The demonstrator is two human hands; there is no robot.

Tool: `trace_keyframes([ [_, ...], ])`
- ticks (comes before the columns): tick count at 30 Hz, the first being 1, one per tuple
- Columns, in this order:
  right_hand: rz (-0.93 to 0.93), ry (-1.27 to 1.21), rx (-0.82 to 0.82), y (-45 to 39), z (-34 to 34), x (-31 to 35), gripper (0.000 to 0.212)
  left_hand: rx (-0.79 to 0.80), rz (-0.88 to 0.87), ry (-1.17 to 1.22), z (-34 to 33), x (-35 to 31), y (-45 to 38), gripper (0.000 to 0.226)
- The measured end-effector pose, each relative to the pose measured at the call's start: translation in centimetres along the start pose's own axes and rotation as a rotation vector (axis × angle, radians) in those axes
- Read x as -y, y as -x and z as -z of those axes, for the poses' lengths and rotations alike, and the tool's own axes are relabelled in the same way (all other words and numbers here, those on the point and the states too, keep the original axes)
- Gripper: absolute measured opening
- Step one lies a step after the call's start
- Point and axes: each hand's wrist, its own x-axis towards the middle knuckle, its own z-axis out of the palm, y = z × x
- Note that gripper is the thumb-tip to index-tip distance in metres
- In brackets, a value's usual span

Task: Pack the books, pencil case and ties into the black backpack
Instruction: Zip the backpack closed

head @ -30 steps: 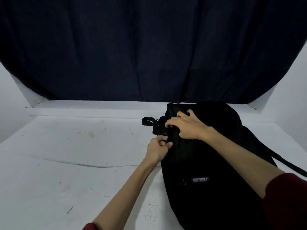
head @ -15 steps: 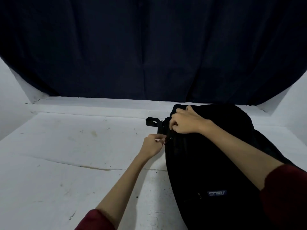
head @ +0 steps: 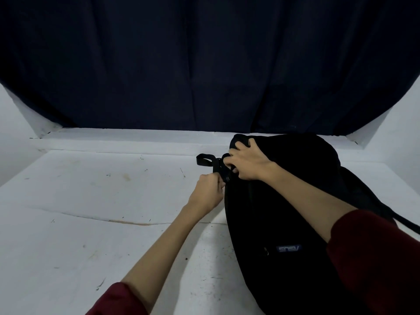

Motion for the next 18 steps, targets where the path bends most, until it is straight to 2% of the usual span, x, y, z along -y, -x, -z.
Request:
trace_keyframes([
  [5,-0.037,-0.078,-0.027,1.2,0.5,0.0,0.033,0.050,-0.153,-0.105,1.0,0.0,3.9,0.013],
  [8,0.072,-0.291,0.141,2.6,1.5,1.3,0.049,0.073,-0.174,-0.095,1.3,0.2,5.2,0.014],
  [9,0.107,-0.276,0.171,3.2,1.6,1.8,0.044,0.081,-0.177,-0.099,1.5,-0.2,5.6,0.012],
  [11,0.121,-0.165,0.121,4.3,1.3,2.4,0.030,0.119,-0.194,-0.102,1.5,-1.0,6.7,0.012],
  [14,0.055,-0.076,0.025,5.4,0.5,2.5,0.022,0.277,-0.225,-0.064,1.3,-1.5,10.3,0.020],
  [16,0.012,-0.111,-0.018,5.7,0.4,2.7,0.025,0.403,-0.229,-0.008,1.4,-1.5,12.7,0.027],
  [18,-0.035,-0.283,-0.034,6.6,0.8,2.8,0.030,0.421,-0.211,0.041,1.6,-1.5,13.8,0.030],
])
